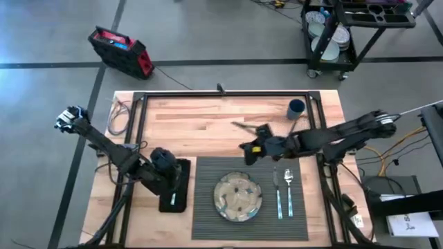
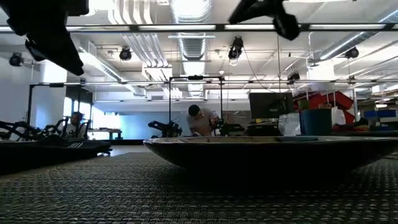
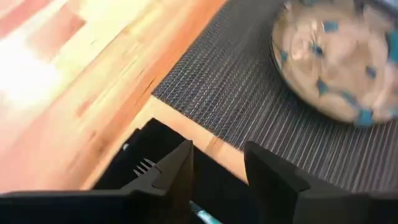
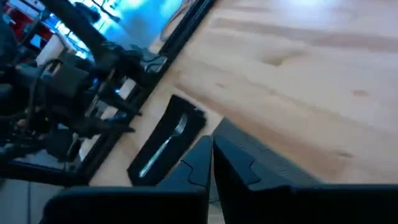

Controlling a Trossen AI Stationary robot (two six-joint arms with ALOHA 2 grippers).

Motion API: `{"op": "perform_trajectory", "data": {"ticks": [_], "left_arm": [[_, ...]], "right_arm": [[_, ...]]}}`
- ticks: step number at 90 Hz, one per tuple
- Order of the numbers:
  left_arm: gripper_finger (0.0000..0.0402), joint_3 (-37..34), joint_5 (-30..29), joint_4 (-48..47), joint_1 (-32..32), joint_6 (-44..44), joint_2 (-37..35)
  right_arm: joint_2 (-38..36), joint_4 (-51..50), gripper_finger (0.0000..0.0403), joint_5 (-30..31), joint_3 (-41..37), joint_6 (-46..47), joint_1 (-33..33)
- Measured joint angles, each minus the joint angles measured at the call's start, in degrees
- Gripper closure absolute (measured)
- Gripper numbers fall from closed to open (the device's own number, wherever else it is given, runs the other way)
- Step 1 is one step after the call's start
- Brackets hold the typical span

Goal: Set table place
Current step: Adjust the folded black napkin on the table

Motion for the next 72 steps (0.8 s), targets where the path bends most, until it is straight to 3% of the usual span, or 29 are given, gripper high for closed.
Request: {"op": "perform_trajectory", "data": {"ticks": [14,39,72], "left_arm": [[0.0301,-0.6,2.2,-0.2,0.2,7.6,1.2],[0.0328,-8.3,5.2,1.3,2.6,7.7,2.0],[0.0341,-17.4,8.6,15.0,3.0,7.9,2.0]], "right_arm": [[10.8,1.7,0.0403,-2.2,4.6,3.7,2.7],[25.9,1.7,0.0403,-2.1,17.1,4.4,7.7],[38.4,1.6,0.0403,-3.5,27.3,4.6,8.3]]}}
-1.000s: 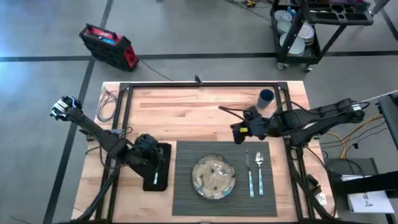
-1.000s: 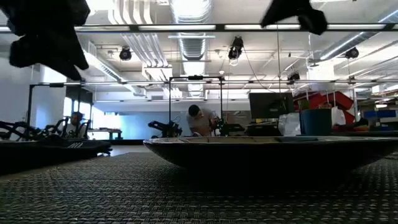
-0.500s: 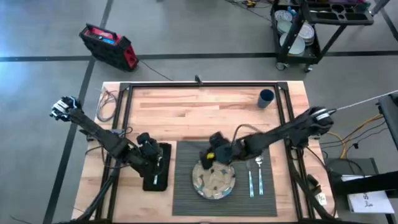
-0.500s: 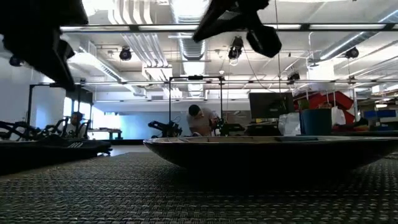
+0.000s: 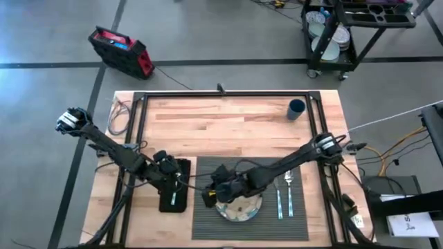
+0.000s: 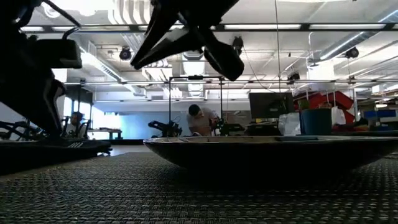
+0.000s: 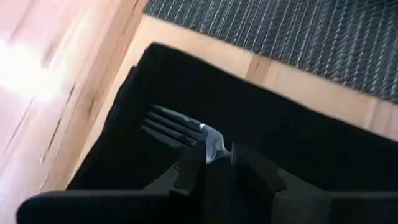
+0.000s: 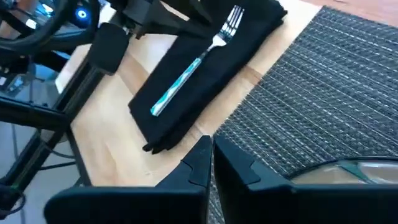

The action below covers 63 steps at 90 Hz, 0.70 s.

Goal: Set table place
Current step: Adjust the folded black napkin on the table

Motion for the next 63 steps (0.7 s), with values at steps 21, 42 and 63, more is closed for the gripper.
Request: {"op": "perform_trajectory", "data": {"ticks": [21,42,63], "left_arm": [[0.0342,-4.2,0.0,4.5,0.2,0.0,0.0],[0.0343,-4.7,0.0,4.7,0.2,0.1,0.0],[0.0343,-3.5,0.0,11.1,0.2,0.5,0.0]], "right_arm": [[2.8,0.1,0.0403,-1.6,1.1,2.2,0.2],[2.8,0.1,0.0403,-1.8,1.2,2.5,0.5],[2.8,0.1,0.0403,-1.8,1.2,2.5,0.5]]}}
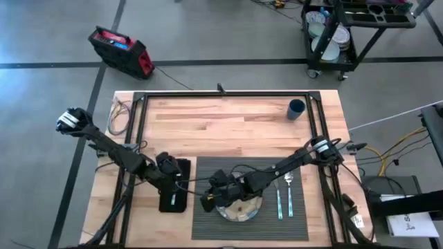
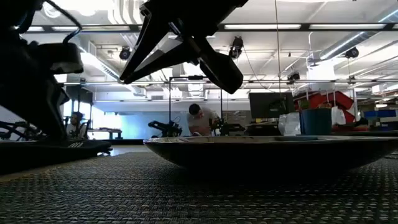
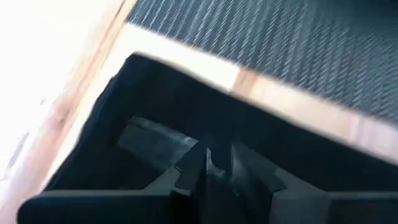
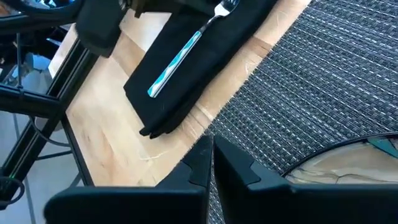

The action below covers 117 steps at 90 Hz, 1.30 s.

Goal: Set table place
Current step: Adjust the folded black napkin on the table

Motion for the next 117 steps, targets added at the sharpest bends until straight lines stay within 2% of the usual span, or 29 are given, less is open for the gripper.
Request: {"op": "perform_trajectory", "data": {"ticks": [24,43,64,82,104,117], "left_arm": [[0.0342,-2.0,0.2,1.1,0.0,-0.3,0.0],[0.0342,-5.1,4.1,6.7,0.0,-1.1,0.2],[0.0342,-3.7,4.1,0.4,0.0,-3.4,0.1],[0.0342,-2.0,4.4,0.3,0.0,-2.9,-0.8],[0.0342,0.8,10.5,0.0,-1.3,-5.4,-1.8],[0.0349,1.1,10.6,-2.4,-4.9,-9.9,-1.4]], "right_arm": [[-0.1,-0.7,0.0403,0.0,0.0,0.9,0.0],[-0.1,-0.8,0.0403,0.0,0.0,1.1,0.0],[-0.1,-0.9,0.0403,-0.3,0.0,1.4,0.0],[-0.1,-0.9,0.0403,-0.3,0.0,1.5,0.0],[-0.1,-0.9,0.0403,-0.6,0.0,1.5,0.0],[-0.1,-0.9,0.0403,-2.0,0.0,1.5,0.2]]}}
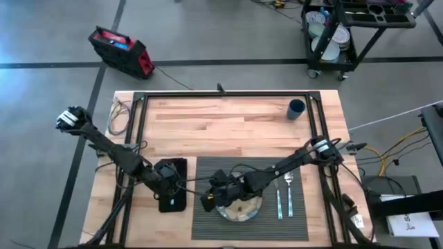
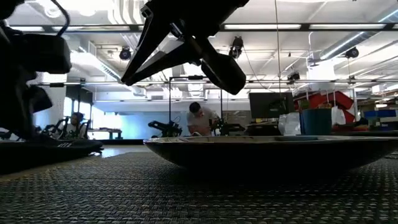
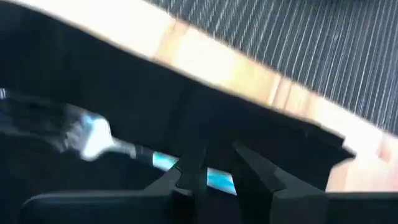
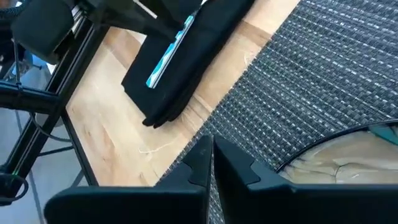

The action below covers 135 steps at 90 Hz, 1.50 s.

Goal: Set table place
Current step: Adjust the folded black napkin on the table

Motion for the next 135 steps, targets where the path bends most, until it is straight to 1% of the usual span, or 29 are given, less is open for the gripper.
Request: {"op": "perform_trajectory", "data": {"ticks": [17,27,41,60,70,85,98,106,112,128,135], "left_arm": [[0.0394,-0.6,-0.6,-3.3,-5.1,-5.8,0.0],[0.0398,-0.7,-1.9,-5.2,-7.2,-8.8,0.2],[0.0401,-1.0,-2.0,-5.1,-7.8,-10.0,1.3],[0.0401,-1.0,-2.0,0.0,-7.8,-9.6,4.3],[0.0401,-1.0,-1.8,3.9,-8.0,-9.5,7.2],[0.0401,-0.8,1.1,10.2,-9.2,-9.5,11.9],[0.0402,-0.6,3.4,12.0,-11.3,-10.1,13.0],[0.0401,-0.3,3.9,10.3,-12.4,-10.2,10.8],[0.0401,-0.4,3.9,7.0,-12.8,-10.5,8.2],[0.0401,-0.3,-1.3,-7.2,-13.3,-17.5,2.5],[0.0401,-1.1,-1.5,-9.2,-13.4,-18.3,1.9]], "right_arm": [[0.0,-2.4,0.0403,-0.3,0.0,2.2,0.6],[0.0,-5.3,0.0403,0.1,0.0,3.4,0.7],[-0.3,-7.6,0.0403,0.3,0.0,3.1,0.7],[-2.0,-14.0,0.0403,0.7,-0.1,2.4,-0.9],[-3.0,-14.7,0.0403,0.8,-0.1,0.8,-2.0],[-4.1,-15.3,0.0403,0.8,-0.1,-1.7,-3.3],[-4.7,-15.6,0.0403,0.9,-0.1,-2.7,-3.9],[-4.9,-15.6,0.0403,0.9,-0.1,-2.9,-4.0],[-4.9,-15.9,0.0403,0.9,-0.1,-3.2,-4.0],[-4.9,-15.9,0.0403,0.9,-0.1,-2.7,-3.8],[-4.9,-15.9,0.0403,1.3,-0.1,-2.6,-3.4]]}}
